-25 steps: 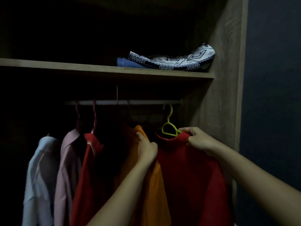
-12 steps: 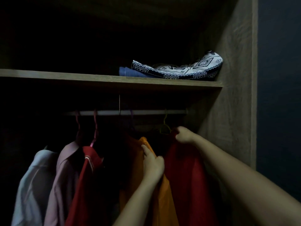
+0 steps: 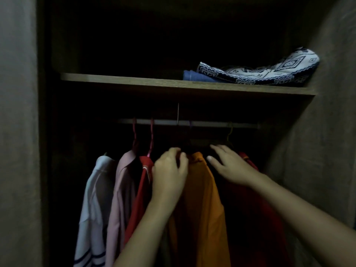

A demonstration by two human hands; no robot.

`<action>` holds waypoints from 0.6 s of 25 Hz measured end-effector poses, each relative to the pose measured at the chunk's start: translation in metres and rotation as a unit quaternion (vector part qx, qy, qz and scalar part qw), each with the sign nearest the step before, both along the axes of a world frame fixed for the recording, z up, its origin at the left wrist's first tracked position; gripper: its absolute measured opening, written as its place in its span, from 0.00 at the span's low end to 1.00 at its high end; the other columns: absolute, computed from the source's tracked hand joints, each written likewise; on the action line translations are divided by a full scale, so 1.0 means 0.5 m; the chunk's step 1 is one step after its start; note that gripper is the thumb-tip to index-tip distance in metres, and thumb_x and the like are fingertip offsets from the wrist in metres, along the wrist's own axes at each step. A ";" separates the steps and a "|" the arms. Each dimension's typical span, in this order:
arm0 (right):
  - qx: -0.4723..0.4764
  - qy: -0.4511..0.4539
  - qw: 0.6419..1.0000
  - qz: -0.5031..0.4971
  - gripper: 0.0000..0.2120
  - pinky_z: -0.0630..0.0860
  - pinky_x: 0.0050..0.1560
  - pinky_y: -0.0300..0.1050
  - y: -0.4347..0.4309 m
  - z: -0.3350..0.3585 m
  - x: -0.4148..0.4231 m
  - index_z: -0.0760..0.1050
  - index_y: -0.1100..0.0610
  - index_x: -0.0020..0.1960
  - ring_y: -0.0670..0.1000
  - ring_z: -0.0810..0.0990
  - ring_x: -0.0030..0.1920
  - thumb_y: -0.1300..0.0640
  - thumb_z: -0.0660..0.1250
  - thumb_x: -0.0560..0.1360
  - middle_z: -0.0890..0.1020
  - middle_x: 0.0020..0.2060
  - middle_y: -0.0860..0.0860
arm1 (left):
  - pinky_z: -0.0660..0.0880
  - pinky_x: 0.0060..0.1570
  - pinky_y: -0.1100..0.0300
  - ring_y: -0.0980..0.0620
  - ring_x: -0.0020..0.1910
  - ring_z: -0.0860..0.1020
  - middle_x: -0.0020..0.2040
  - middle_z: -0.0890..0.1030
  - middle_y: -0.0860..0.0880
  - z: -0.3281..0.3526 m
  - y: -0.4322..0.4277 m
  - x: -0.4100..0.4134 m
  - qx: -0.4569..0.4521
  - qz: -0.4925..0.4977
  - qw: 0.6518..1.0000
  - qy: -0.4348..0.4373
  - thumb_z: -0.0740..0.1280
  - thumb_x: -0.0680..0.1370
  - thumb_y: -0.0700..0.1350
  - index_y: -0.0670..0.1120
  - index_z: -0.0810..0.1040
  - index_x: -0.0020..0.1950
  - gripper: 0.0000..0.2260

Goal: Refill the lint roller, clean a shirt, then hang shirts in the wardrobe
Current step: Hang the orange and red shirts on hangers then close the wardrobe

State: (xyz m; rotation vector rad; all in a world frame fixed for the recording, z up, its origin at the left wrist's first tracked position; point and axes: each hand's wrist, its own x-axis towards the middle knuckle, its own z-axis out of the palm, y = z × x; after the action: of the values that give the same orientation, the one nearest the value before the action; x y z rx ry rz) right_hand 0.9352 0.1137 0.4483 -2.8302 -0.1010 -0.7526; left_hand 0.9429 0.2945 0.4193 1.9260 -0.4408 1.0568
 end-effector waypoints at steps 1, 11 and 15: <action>0.030 0.020 0.999 0.022 0.32 0.55 0.74 0.47 0.027 -0.015 0.004 0.52 0.58 0.75 0.54 0.56 0.75 0.43 0.55 0.78 0.57 0.75 0.57 | 0.72 0.55 0.52 0.42 0.55 0.77 0.54 0.81 0.41 0.002 0.028 0.012 0.006 0.038 0.999 -0.006 0.64 0.76 0.44 0.41 0.77 0.59 0.13; 0.209 0.078 0.975 0.013 0.35 0.70 0.32 0.37 0.067 -0.068 -0.007 0.41 0.53 0.76 0.47 0.74 0.36 0.67 0.56 0.76 0.76 0.50 0.56 | 0.68 0.62 0.53 0.36 0.62 0.73 0.64 0.73 0.35 -0.065 0.050 0.069 0.013 -0.022 0.961 0.277 0.58 0.75 0.35 0.47 0.58 0.75 0.29; 0.195 0.054 0.979 0.002 0.34 0.73 0.42 0.40 0.065 -0.079 -0.023 0.43 0.51 0.76 0.51 0.78 0.43 0.64 0.58 0.78 0.78 0.52 0.57 | 0.68 0.61 0.55 0.38 0.64 0.72 0.67 0.71 0.36 -0.070 0.050 0.060 -0.052 -0.004 0.956 0.288 0.59 0.77 0.36 0.45 0.57 0.76 0.27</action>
State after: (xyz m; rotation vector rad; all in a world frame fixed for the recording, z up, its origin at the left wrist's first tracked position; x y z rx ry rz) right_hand 0.9235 0.1462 0.4086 -2.4885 0.0541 -0.5450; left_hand 0.9729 0.3193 0.3845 2.0210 -0.0603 0.4587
